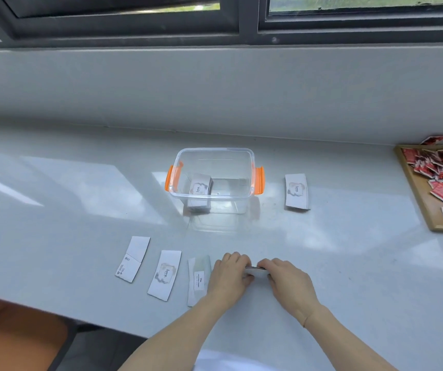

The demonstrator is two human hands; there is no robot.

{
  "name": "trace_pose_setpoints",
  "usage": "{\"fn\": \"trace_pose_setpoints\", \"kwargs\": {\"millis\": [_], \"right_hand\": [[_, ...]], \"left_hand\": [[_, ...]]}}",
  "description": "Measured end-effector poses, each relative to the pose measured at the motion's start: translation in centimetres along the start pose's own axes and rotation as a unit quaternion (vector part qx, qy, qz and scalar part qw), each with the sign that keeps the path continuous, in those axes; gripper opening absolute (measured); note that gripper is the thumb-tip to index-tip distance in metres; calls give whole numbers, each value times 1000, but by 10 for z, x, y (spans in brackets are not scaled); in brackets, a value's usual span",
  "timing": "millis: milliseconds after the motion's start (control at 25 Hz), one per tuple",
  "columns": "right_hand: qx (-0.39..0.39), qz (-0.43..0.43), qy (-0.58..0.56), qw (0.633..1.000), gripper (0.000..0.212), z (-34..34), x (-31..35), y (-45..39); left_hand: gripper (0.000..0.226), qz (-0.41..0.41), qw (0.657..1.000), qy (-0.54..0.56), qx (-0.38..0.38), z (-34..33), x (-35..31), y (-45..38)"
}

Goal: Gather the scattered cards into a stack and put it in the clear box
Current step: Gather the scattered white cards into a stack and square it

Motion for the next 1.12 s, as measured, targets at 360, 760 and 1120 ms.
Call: {"fn": "trace_pose_setpoints", "kwargs": {"millis": [360, 760, 1120], "right_hand": [[-28, 32, 57, 997, 32, -8, 13, 11], [-42, 20, 61, 997, 18, -11, 10, 11], [-33, 24, 43, 998, 32, -9, 12, 14]], "left_hand": [[42, -52, 994, -61, 72, -5, -6, 12], [66, -163, 922, -278, 214, 47, 62, 33], [40, -112, 958, -213, 153, 63, 76, 15]]}}
Point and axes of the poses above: each hand's wrist, its own y-axis away from the middle knuckle, its own z-axis out of the back of the hand, x = y × z, the point moved 10 cm from there along -y, towards the middle knuckle, and after that the axes turned 10 degrees about y, right-handed, at the moved point
